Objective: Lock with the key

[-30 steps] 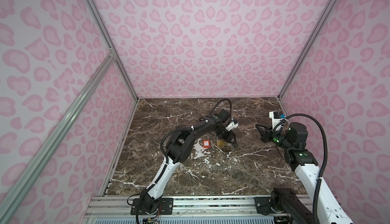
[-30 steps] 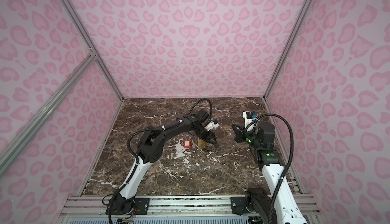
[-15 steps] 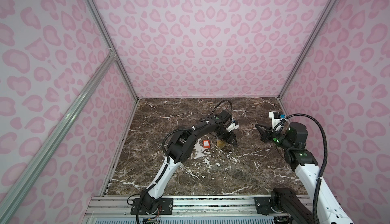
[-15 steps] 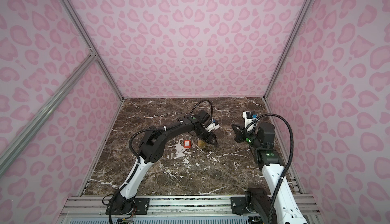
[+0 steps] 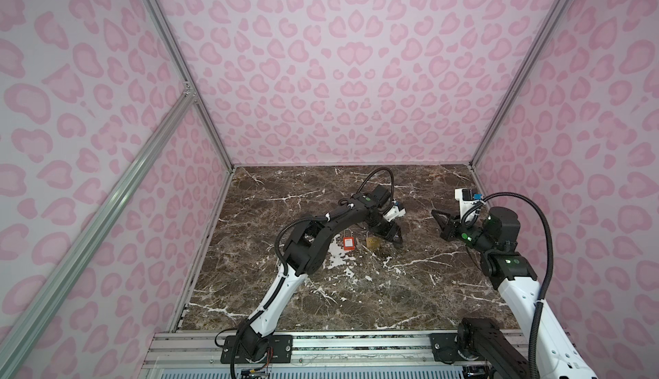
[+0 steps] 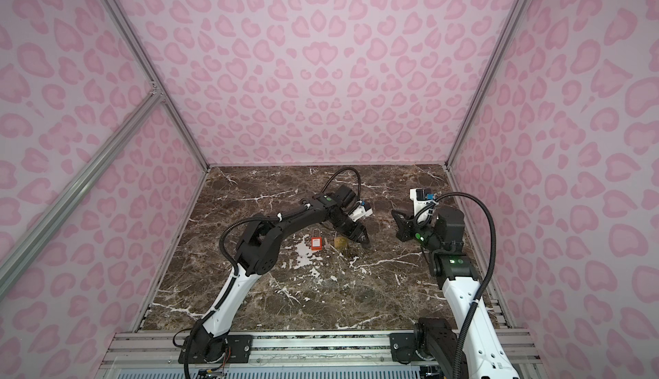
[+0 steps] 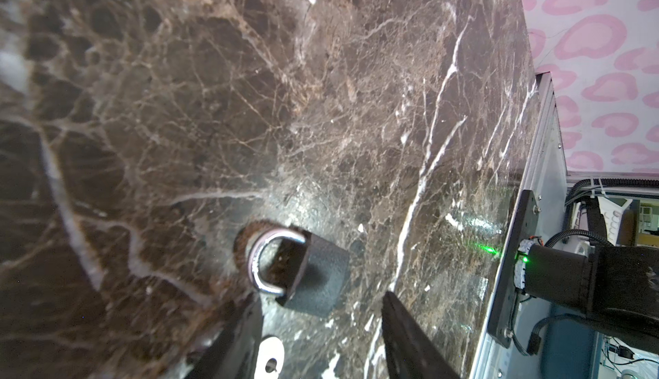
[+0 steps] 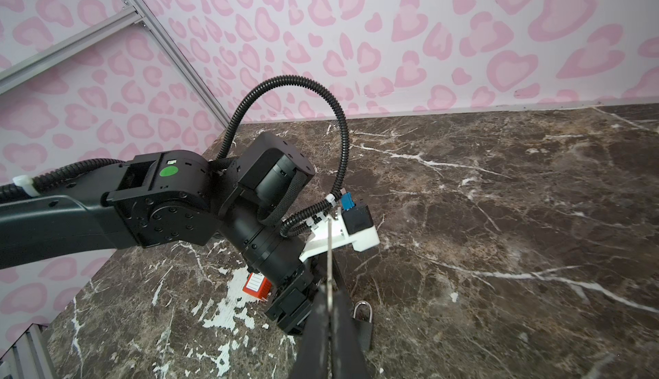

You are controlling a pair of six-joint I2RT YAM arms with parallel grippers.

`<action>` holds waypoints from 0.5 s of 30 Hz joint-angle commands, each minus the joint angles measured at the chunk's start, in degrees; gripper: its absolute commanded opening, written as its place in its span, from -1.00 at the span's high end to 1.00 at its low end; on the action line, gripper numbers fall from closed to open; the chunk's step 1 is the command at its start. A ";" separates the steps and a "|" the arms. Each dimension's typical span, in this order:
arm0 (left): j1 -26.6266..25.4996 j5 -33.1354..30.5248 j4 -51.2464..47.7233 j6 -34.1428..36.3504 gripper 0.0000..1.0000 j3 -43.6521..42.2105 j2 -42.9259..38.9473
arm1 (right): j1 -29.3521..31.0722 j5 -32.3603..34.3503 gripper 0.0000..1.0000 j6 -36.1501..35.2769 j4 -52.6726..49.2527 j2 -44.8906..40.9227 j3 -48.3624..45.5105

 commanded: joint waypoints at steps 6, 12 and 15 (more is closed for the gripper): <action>0.19 -6.60 6.67 0.60 -0.11 -6.32 -8.35 | -0.03 3.79 1.00 6.07 -0.99 2.79 -0.92; 0.89 -10.24 14.17 -0.34 -0.12 -16.44 -18.35 | -0.03 3.11 1.00 14.98 -1.19 6.26 -1.70; 1.51 -11.91 17.57 -0.70 -0.12 -23.65 -24.83 | 0.16 3.19 1.00 19.92 -1.34 8.14 -3.72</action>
